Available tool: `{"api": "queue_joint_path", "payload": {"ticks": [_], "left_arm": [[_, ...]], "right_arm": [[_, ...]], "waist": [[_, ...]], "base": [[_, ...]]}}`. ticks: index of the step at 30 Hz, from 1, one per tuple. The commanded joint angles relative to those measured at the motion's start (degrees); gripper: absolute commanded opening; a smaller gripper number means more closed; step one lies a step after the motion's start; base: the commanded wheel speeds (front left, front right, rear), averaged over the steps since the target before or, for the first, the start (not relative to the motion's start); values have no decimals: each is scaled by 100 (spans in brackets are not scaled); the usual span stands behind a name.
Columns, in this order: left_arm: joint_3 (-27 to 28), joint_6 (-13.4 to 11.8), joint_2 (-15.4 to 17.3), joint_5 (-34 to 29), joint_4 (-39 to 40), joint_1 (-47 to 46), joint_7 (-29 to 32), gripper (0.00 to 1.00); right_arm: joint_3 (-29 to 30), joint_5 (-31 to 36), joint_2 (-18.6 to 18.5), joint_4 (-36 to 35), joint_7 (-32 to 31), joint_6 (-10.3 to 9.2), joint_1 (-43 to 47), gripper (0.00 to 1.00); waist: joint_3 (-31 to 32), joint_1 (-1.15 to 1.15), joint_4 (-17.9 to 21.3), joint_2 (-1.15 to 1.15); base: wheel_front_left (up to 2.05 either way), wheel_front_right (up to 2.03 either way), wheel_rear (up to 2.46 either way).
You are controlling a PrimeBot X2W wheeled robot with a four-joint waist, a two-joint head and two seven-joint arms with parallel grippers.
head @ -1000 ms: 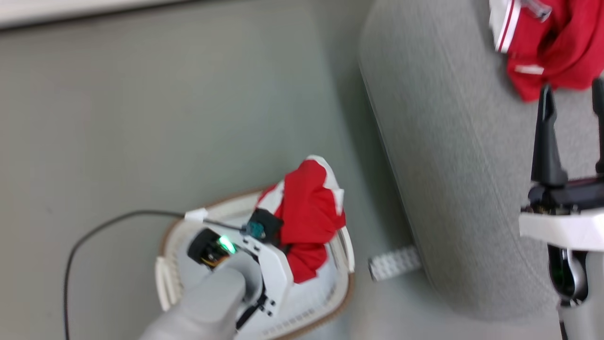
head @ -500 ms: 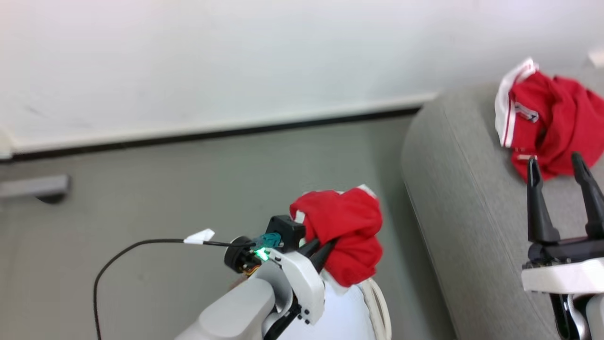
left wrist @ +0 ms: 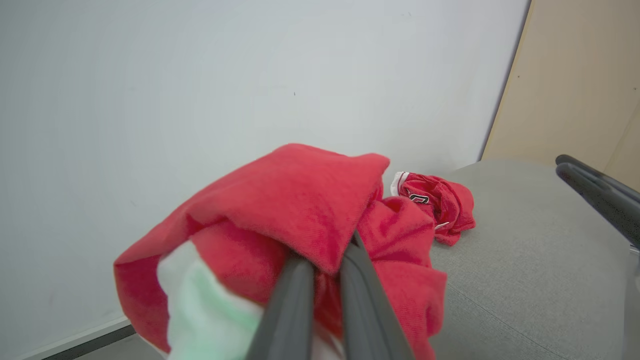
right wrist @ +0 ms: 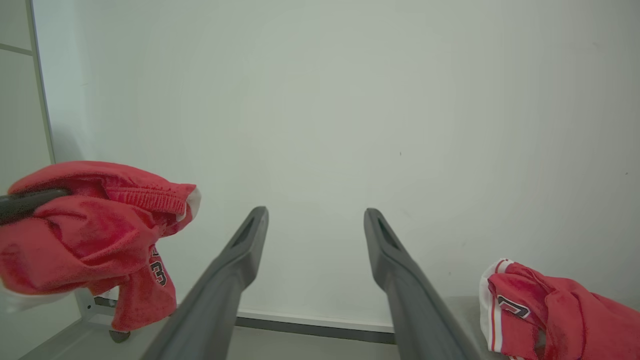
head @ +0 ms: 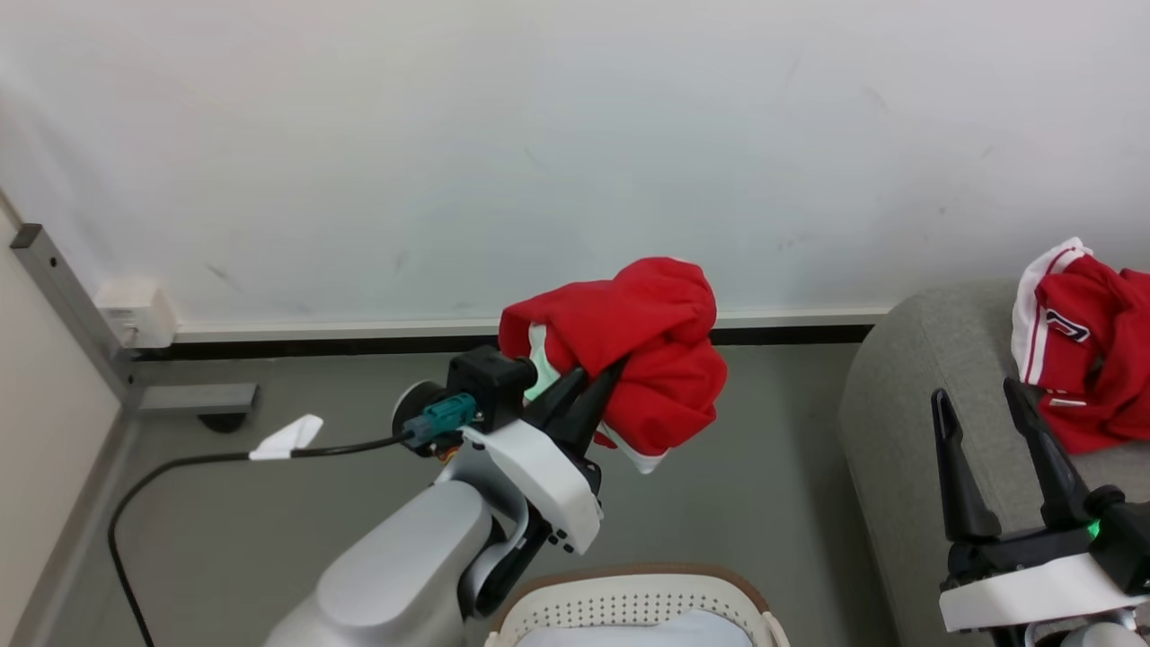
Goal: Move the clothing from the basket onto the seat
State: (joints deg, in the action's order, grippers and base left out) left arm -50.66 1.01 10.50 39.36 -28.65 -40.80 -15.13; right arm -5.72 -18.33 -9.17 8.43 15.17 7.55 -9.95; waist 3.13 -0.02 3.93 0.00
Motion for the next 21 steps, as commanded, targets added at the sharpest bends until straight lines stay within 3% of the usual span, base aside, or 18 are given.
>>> {"api": "queue_joint_path", "payload": {"ticks": [1,12,21], "left_arm": [[36,-57,91,-50,144,-21,21,0],[129,-435,419,-6,1124,120,282,0],[88,-536,471,1,1392,185,372,0]], "right_arm": [[-47,-47,-36,35,-5,-13,114,100],[-401,-58,38,182,-4,-13,187,100],[-922,-81,-116,240,-4,-13,67,100]], "waist": [[65,2,-89,0],[137,2,-196,0],[128,2,-202,0]], "base": [[0,0,0],[0,0,0],[0,0,0]]}}
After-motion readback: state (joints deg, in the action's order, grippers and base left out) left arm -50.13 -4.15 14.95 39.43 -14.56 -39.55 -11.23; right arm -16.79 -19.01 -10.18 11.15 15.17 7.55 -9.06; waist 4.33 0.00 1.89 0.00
